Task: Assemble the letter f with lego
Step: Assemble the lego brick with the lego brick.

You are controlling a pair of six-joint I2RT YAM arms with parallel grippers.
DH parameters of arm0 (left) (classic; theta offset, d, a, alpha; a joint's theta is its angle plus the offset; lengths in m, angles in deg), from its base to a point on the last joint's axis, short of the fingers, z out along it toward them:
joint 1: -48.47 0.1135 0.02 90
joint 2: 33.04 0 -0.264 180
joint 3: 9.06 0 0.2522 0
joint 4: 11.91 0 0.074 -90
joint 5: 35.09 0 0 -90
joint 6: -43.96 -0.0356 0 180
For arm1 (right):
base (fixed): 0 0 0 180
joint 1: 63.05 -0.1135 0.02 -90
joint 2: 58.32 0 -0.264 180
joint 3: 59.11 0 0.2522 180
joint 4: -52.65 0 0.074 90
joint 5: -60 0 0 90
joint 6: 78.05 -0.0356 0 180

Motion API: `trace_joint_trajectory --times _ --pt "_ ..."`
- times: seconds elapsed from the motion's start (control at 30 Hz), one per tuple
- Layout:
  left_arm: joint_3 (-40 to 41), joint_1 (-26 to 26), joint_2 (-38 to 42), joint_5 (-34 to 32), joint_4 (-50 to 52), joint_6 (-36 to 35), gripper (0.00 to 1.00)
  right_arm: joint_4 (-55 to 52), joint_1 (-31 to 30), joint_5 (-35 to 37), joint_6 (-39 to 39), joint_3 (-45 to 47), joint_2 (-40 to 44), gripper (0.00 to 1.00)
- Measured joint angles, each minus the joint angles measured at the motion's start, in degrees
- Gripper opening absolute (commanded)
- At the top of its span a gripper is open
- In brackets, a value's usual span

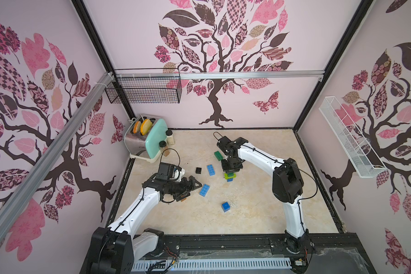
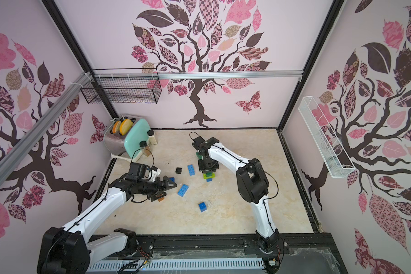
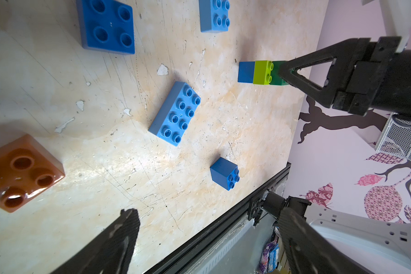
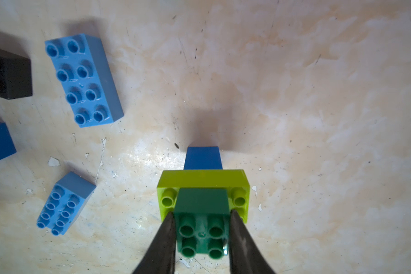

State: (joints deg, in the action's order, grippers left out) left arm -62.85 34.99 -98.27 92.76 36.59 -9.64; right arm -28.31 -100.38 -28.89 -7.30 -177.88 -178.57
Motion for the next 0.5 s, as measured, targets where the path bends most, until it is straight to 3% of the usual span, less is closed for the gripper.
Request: trace_joint_trajectory --times 0.5 --pt "0.0 0.0 0.0 0.0 0.0 -0.2 0.96 2.6 0.2 -1.1 0.0 2.8 1.6 0.28"
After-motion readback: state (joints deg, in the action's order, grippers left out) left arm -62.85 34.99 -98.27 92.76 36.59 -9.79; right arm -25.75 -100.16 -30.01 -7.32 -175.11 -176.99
